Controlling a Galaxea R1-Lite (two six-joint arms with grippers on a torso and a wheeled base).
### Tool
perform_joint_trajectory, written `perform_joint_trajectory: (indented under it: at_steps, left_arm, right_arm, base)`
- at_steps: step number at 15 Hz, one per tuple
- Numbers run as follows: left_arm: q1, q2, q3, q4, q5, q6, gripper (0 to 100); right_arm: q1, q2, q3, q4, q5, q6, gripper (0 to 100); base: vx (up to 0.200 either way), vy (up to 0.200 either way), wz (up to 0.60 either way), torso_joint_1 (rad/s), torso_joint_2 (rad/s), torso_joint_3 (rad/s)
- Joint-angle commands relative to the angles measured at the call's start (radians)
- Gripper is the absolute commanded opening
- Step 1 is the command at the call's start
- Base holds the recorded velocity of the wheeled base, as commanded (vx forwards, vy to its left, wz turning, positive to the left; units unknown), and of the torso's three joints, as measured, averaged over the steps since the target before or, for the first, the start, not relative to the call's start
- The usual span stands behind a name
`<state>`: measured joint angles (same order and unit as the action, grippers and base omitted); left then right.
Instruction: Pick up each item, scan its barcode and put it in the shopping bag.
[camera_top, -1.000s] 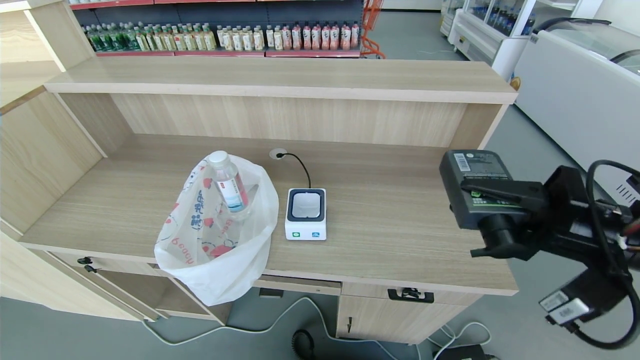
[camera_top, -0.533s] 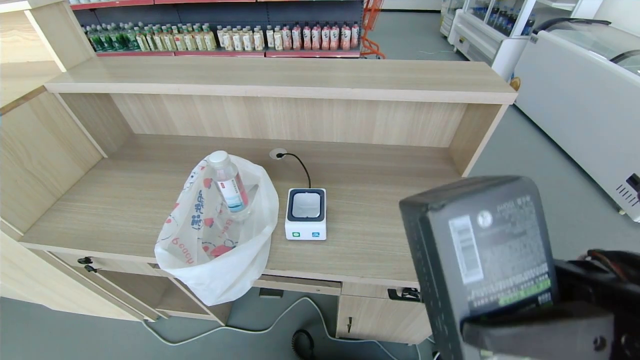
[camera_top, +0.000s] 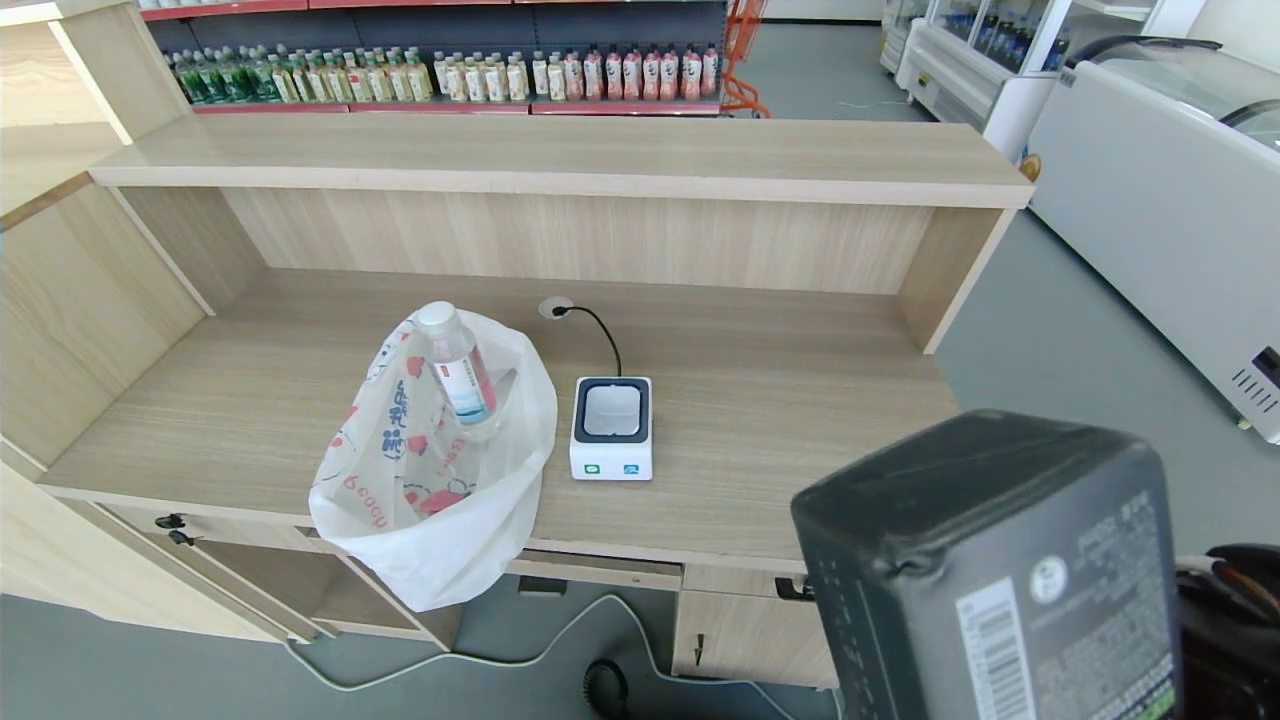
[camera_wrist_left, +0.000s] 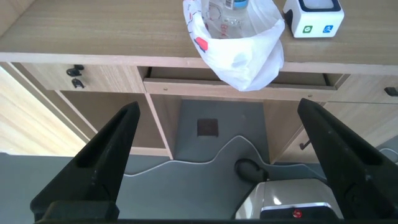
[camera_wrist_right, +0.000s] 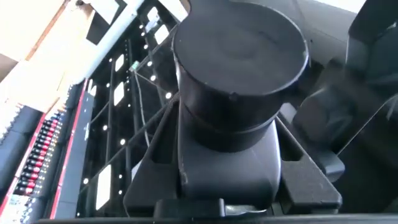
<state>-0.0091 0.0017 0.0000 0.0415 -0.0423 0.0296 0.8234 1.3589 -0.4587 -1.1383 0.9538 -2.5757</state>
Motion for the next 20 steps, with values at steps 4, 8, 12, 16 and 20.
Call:
perform_joint_trajectory:
  at_steps: [4,8,12,16,20]
  left_arm:
    - [0.000,0.000,0.000,0.000,0.001,0.001,100]
    - [0.000,0.000,0.000,0.000,0.001,0.001,100]
    - [0.000,0.000,0.000,0.000,-0.001,0.001,100]
    - [0.000,0.000,0.000,0.000,-0.001,0.001,100]
    - [0.000,0.000,0.000,0.000,-0.001,0.000,100]
  right_arm:
    - [-0.046,-0.009,-0.018,-0.012,-0.003,0.091,0]
    - [-0.044,-0.015,-0.015,-0.012,-0.003,0.108,0]
    - [-0.044,-0.020,-0.015,-0.011,-0.003,0.118,0]
    - [-0.044,-0.018,-0.014,-0.011,-0.003,0.118,0]
    - [-0.184,-0.018,-0.020,0.025,-0.121,0.451,0]
  base:
    - [0.000,0.000,0.00,0.000,0.00,0.000]
    - [0.000,0.000,0.00,0.000,0.00,0.000]
    - [0.000,0.000,0.00,0.000,0.00,0.000]
    - [0.000,0.000,0.00,0.000,0.00,0.000]
    - [0.000,0.000,0.00,0.000,0.00,0.000]
